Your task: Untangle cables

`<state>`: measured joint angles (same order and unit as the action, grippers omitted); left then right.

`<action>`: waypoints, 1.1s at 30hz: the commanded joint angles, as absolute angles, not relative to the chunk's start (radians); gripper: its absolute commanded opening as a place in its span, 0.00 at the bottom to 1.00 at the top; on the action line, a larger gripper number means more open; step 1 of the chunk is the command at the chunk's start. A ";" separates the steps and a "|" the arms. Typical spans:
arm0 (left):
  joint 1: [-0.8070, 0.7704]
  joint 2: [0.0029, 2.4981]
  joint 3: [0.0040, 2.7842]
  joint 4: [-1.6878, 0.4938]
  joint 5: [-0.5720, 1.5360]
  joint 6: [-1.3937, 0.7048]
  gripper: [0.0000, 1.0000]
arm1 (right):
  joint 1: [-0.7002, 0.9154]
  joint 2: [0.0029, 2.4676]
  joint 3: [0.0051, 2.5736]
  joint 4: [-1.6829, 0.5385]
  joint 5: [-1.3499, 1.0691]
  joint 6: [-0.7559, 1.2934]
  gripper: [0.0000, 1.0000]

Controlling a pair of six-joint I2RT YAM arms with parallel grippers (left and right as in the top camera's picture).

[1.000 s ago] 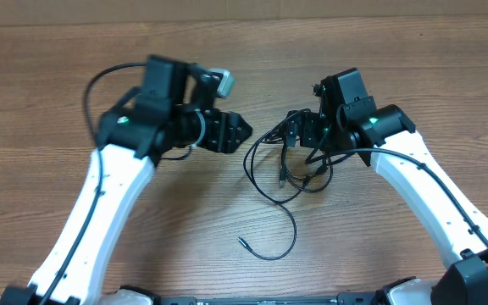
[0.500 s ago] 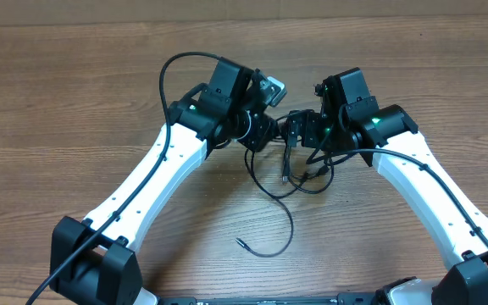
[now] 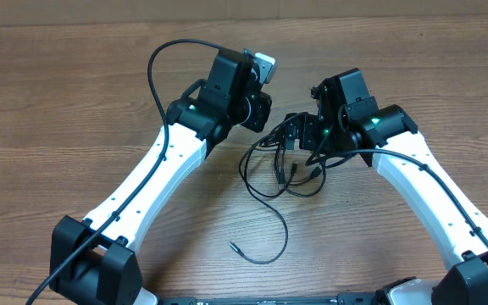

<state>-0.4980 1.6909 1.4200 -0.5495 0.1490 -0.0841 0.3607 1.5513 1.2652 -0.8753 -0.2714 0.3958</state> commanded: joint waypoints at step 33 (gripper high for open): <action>-0.451 1.405 1.430 -0.970 0.117 0.153 1.00 | 0.363 1.520 1.304 -0.870 -0.176 0.395 1.00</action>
<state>-0.4435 1.4555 1.4212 -0.8932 0.2665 0.1387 0.3607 1.5513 1.2659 -0.8761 -0.1833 0.3958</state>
